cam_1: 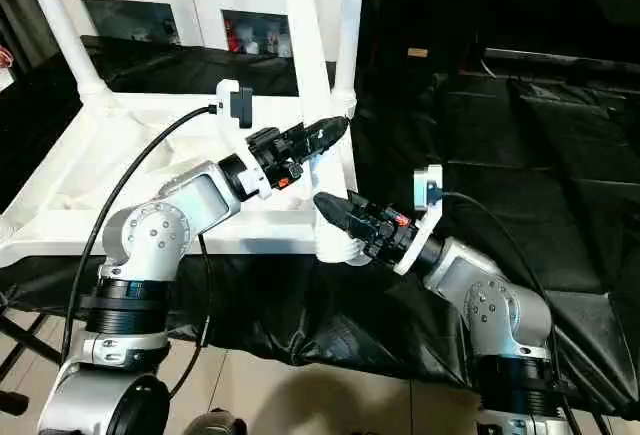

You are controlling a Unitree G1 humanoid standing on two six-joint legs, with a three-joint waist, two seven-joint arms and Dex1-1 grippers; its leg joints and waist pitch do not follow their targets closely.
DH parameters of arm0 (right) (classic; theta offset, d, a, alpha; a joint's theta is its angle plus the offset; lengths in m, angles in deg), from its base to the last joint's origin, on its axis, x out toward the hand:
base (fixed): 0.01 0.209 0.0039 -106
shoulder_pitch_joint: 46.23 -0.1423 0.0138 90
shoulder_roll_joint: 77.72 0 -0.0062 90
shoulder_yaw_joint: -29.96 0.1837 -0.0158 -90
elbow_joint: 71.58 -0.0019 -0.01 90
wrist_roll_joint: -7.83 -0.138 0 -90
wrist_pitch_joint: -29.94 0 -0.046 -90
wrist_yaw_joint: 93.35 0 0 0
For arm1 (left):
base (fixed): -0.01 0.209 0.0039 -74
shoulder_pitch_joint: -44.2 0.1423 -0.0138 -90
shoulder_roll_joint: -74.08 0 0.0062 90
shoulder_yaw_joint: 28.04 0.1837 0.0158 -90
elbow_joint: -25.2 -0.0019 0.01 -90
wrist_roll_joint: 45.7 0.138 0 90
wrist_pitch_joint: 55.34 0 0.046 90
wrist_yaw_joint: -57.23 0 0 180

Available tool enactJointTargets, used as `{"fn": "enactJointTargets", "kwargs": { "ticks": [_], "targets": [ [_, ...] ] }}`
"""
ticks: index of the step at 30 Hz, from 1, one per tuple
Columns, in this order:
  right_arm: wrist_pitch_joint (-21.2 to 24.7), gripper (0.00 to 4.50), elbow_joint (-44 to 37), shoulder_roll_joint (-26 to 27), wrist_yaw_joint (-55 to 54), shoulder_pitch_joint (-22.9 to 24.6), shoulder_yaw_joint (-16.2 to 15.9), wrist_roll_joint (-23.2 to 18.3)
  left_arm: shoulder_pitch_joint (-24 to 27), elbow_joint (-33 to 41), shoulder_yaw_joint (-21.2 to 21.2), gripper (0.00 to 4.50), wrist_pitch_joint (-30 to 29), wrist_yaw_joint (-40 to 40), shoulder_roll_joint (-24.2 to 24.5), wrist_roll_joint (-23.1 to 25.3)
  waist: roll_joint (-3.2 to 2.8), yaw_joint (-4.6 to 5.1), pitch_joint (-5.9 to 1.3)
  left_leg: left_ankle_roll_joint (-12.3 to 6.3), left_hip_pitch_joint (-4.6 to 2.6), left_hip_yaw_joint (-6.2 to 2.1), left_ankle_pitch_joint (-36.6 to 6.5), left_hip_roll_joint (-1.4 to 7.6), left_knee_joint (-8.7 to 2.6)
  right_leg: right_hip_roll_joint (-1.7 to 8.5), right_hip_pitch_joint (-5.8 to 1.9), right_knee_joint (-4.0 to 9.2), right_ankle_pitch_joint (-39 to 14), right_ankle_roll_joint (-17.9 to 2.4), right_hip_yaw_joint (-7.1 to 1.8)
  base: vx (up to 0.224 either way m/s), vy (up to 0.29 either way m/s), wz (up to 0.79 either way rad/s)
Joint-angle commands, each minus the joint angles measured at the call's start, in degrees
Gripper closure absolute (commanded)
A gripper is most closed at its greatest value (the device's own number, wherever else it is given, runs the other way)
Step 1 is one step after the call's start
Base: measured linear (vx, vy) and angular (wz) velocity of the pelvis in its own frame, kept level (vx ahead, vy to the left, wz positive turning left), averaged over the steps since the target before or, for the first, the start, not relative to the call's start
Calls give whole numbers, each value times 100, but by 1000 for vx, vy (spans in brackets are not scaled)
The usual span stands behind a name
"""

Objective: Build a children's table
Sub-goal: Pick table leg

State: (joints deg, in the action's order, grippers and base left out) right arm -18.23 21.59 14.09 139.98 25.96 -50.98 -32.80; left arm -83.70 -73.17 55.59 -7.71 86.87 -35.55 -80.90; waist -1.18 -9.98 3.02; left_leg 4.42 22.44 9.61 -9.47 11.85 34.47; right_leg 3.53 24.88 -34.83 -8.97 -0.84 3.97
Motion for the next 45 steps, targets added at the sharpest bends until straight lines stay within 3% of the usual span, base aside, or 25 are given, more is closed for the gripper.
{"fn": "enactJointTargets", "kwargs": {
  "ticks": [1, 3, 4, 7, 8, 10, 13, 15, 19, 23, 24, 30, 33, 34, 41, 42, 45],
  "targets": [
    [-23, 259, -191, -55, 29, -4, -138, 28, -59, 73, 51, 248, 6, 11, 42, 14, 72, -22, -430, -162, -49, -22, -1024, 58, -358, 383, -390, 530, -2034, -444, -184, 0, 0, 0],
    [-15, 259, -175, -108, 14, -22, -207, 104, -62, 86, 40, 251, 9, 75, 60, -26, 74, -19, -430, -163, -48, -22, -1020, 59, -359, 384, -390, 528, -2031, -443, -184, 0, 0, 0],
    [-7, 203, -168, -115, 10, -28, -214, 111, -64, 86, 38, 252, 12, 89, 64, -31, 75, -19, -429, -167, -50, -18, -1027, 56, -356, 387, -388, 534, -2058, -437, -185, 0, 0, 0],
    [216, 189, -51, -260, 182, -147, -285, 24, -35, 140, 74, 252, -50, 499, 229, -221, 83, -23, -431, -187, -52, -21, -979, 55, -360, 388, -396, 524, -2062, -438, -187, 0, 0, 0],
    [311, 157, 16, -376, 326, -217, -336, 4, 0, 192, 135, 255, -149, 814, 352, -348, 102, -18, -430, -190, -53, -16, -977, 55, -357, 390, -397, 514, -2058, -455, -191, 0, 0, 0],
    [365, 148, 84, -513, 517, -316, -430, 20, 55, 293, 290, 256, -302, 1302, 566, -478, 121, -11, -428, -201, -52, -16, -948, 59, -360, 391, -395, 501, -2071, -468, -192, 0, 0, 0],
    [392, 127, 215, -698, 801, -488, -643, 115, 75, 395, 481, 258, -552, 1917, 866, -653, 67, -5, -426, -179, -72, -14, -978, 70, -350, 389, -371, 480, -2046, -535, -201, 0, 0, 0],
    [325, 106, 328, -776, 913, -580, -807, 268, 24, 347, 510, 259, -629, 2091, 955, -696, 70, 8, -422, -157, -73, -11, -1017, 72, -355, 385, -373, 487, -2018, -577, -198, 0, 0, 0],
    [451, 104, 481, -875, 1233, -777, -946, 185, -19, 335, 773, 259, -793, 2773, 1244, -821, 65, -4, -429, -136, -86, -10, -1040, 79, -356, 387, -378, 470, -1943, -649, -210, 0, 0, 0],
    [562, 104, 423, -967, 1633, -908, -1117, 47, -110, 209, 890, 259, -765, 2975, 1285, -793, 56, -28, -437, -134, -90, -7, -1001, 89, -349, 381, -390, 440, -1752, -729, -217, 0, 0, 0],
    [593, 104, 410, -972, 1717, -916, -1149, 0, -131, 194, 899, 259, -755, 2991, 1267, -782, 113, -33, -438, -147, -78, 0, -979, 86, -346, 384, -402, 436, -1703, -752, -215, 0, 0, 0],
    [574, 164, 393, -934, 1836, -874, -1306, 10, -183, 121, 827, 259, -724, 2981, 1205, -802, 48, -58, -443, -123, -70, -12, -972, 77, -338, 398, -410, 434, -1806, -745, -211, 0, 0, 0],
    [565, 183, 349, -927, 1834, -818, -1321, 8, -193, 98, 800, 259, -733, 2981, 1197, -826, 66, -47, -442, -118, -79, -8, -998, 74, -337, 385, -404, 445, -1821, -740, -207, 0, 0, 0],
    [578, 183, 325, -918, 1816, -792, -1307, -10, -205, 86, 792, 259, -734, 2989, 1191, -836, 36, -53, -444, -111, -80, -10, -1018, 75, -337, 384, -400, 454, -1825, -737, -208, 0, 0, 0],
    [436, 246, 365, -739, 1643, -724, -1208, 20, -250, 4, 737, 259, -647, 2822, 1152, -703, 20, -98, -455, -95, -85, -19, -1049, 80, -334, 379, -398, 434, -1684, -809, -204, 0, 0, 0],
    [391, 252, 337, -688, 1557, -735, -1186, 37, -296, -112, 668, 203, -647, 2594, 1103, -638, 19, -105, -457, -81, -93, -17, -1063, 84, -334, 377, -391, 432, -1673, -819, -205, 0, 0, 0],
    [204, 260, 291, -579, 1266, -759, -1152, 172, -336, -198, 529, 190, -468, 2215, 1037, -484, 25, -135, -455, -24, -92, -33, -1082, 94, -343, 390, -388, 434, -1716, -791, -206, 0, 0, 0]
  ]
}}
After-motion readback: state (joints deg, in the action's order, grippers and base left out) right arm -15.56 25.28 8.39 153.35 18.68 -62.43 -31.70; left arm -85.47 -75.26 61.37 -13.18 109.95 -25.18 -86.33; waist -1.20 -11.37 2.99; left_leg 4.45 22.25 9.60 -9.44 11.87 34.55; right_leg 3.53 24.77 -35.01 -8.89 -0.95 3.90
